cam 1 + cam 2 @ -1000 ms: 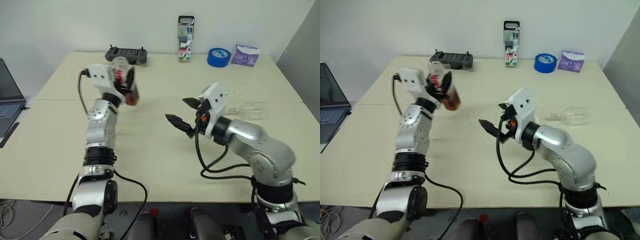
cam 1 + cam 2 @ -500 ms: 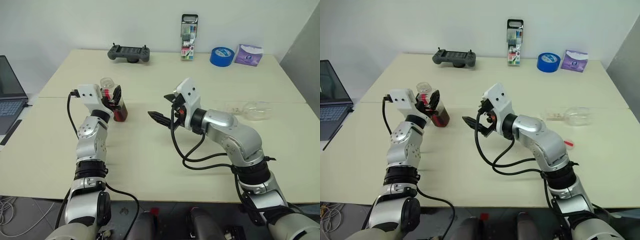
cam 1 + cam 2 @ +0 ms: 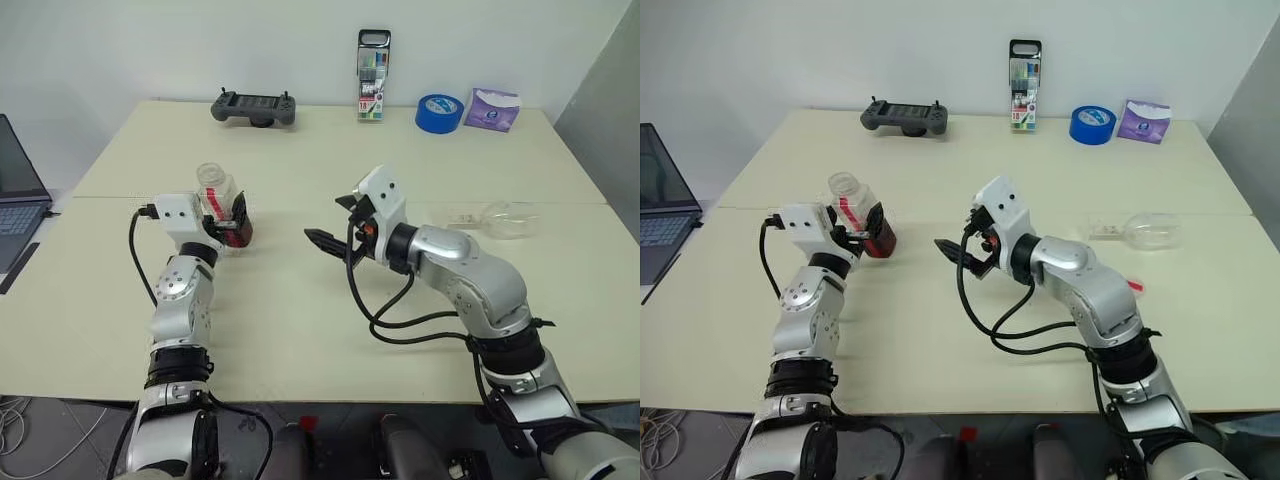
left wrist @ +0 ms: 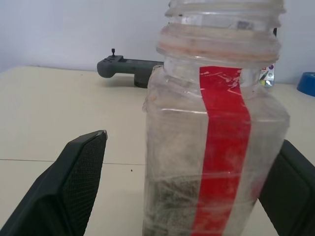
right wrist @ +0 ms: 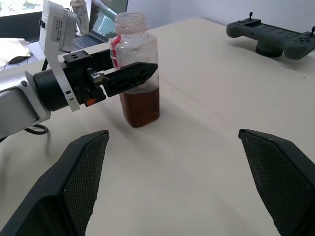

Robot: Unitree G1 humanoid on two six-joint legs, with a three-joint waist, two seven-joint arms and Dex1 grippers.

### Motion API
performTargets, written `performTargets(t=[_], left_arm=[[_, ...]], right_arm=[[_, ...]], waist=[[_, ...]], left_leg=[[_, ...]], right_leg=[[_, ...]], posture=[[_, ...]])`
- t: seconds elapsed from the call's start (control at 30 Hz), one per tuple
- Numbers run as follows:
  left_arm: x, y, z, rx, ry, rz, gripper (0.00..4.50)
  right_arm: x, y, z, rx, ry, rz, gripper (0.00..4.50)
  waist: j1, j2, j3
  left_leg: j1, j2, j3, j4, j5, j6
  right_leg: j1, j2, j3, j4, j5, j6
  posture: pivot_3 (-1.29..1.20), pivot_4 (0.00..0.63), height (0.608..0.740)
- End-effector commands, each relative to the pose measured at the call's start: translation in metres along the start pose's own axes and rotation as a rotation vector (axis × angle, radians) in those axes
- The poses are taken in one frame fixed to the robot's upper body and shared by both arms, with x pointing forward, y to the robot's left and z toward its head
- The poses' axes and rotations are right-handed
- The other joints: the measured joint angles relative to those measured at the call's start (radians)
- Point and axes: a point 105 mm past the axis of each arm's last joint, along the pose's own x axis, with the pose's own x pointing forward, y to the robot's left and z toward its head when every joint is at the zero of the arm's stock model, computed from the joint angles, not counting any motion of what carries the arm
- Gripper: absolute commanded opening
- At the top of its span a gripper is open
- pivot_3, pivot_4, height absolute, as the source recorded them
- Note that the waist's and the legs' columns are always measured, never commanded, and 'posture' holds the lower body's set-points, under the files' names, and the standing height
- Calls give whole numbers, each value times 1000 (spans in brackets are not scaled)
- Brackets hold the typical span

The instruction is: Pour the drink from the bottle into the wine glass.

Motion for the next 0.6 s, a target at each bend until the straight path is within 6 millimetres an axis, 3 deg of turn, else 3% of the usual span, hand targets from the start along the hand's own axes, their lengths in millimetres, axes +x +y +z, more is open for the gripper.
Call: performTargets(t=[0.03,0.37,0.43,0.5,0.6], left_arm=[[-12,-2,6,10,-17,3,4462],[-75,-4,-23,62,122,18,4462],[-92,-25,-23,16,141,-107,4462],[-106,-61,-17,-35,160,-323,4462],[-107,-101,-7,-39,169,-562,4462]], right_arm=[[-5,3,12,-16,-54,7,4500],[-19,-14,3,-12,-36,-58,4500],[-29,-35,8,69,-88,-167,4500],[-47,-58,11,219,-156,-288,4500],[-75,-88,0,417,-228,-486,4500]], waist=[[-1,0,0],[-1,0,0],[-1,0,0],[-1,0,0],[13,0,0]], left_leg=[[0,0,0,0,0,0],[0,0,0,0,0,0],[0,0,-1,0,0,0],[0,0,-1,0,0,0],[0,-1,-2,0,0,0]], right_leg=[[0,0,0,0,0,0],[1,-1,2,0,0,0],[1,-1,2,0,0,0],[1,-1,2,0,0,0],[2,-2,1,0,0,0]], posture=[[0,150,740],[0,150,740],[0,150,740],[0,150,740],[0,150,740]])
